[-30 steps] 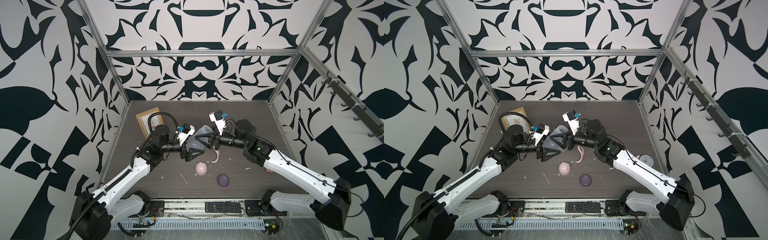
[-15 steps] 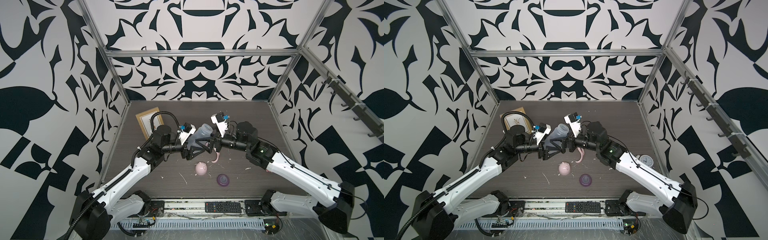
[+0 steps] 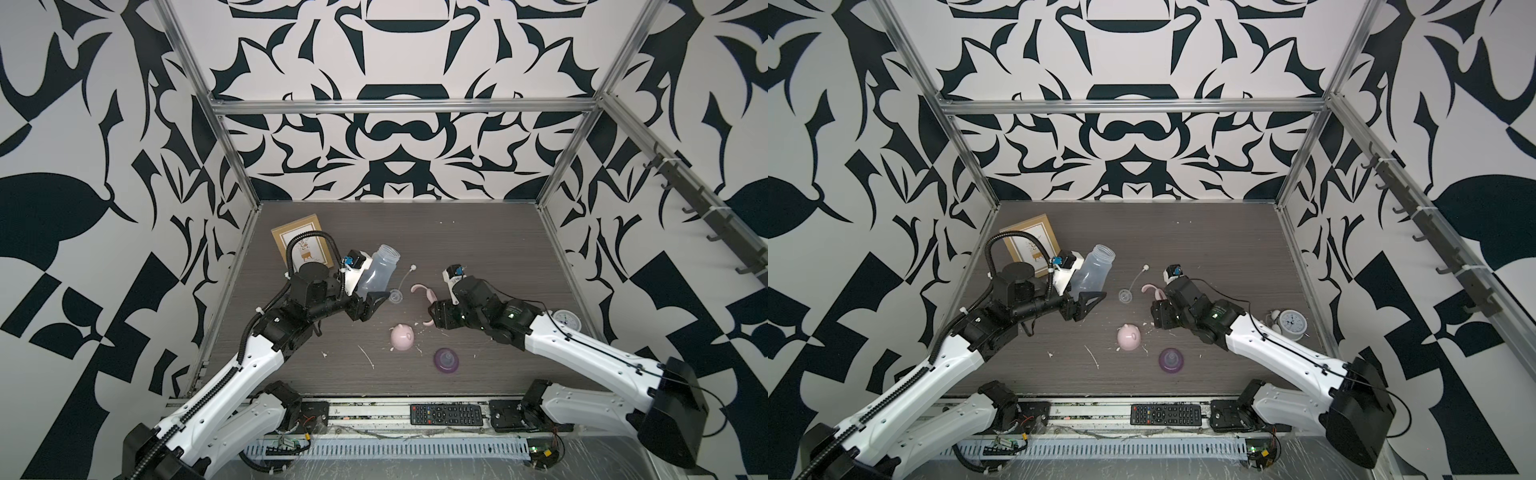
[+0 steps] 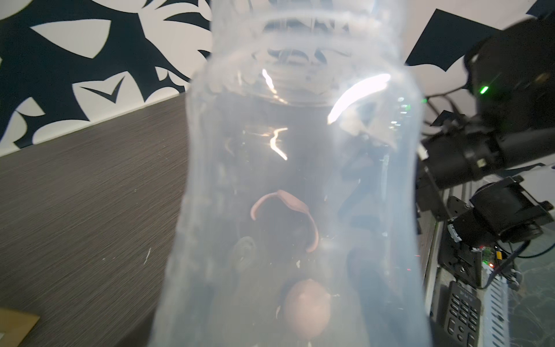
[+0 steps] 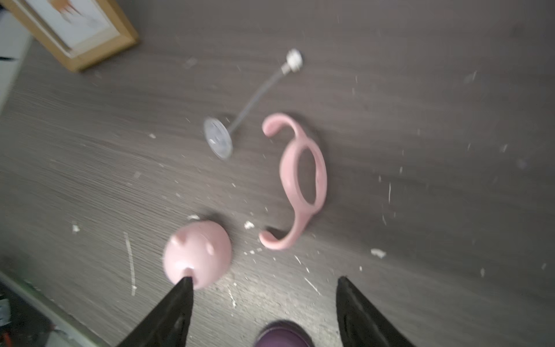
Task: Assemble the baby bottles
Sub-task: Pick up the handle at the center of the board.
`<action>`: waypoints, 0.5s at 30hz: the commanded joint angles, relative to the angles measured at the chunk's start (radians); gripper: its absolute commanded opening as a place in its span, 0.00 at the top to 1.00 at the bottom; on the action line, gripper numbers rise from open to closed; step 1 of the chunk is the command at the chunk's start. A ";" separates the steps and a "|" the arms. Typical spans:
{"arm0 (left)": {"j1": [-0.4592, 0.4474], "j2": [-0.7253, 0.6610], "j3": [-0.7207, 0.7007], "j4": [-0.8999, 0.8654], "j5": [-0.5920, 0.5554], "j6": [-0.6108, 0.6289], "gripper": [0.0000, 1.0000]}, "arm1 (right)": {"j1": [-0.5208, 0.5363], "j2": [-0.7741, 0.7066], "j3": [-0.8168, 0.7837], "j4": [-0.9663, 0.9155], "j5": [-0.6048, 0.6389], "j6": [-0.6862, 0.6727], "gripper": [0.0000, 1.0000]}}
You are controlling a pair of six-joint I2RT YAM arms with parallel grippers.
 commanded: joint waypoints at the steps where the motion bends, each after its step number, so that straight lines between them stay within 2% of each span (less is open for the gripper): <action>1: 0.004 -0.032 -0.024 -0.023 -0.050 0.008 0.59 | 0.006 0.055 -0.051 0.144 0.011 0.166 0.30; 10: 0.004 -0.065 -0.043 -0.049 -0.052 0.013 0.60 | 0.009 0.242 -0.075 0.355 0.031 0.200 0.42; 15: 0.004 -0.073 -0.055 -0.049 -0.059 0.014 0.60 | 0.009 0.319 -0.061 0.380 0.058 0.232 0.58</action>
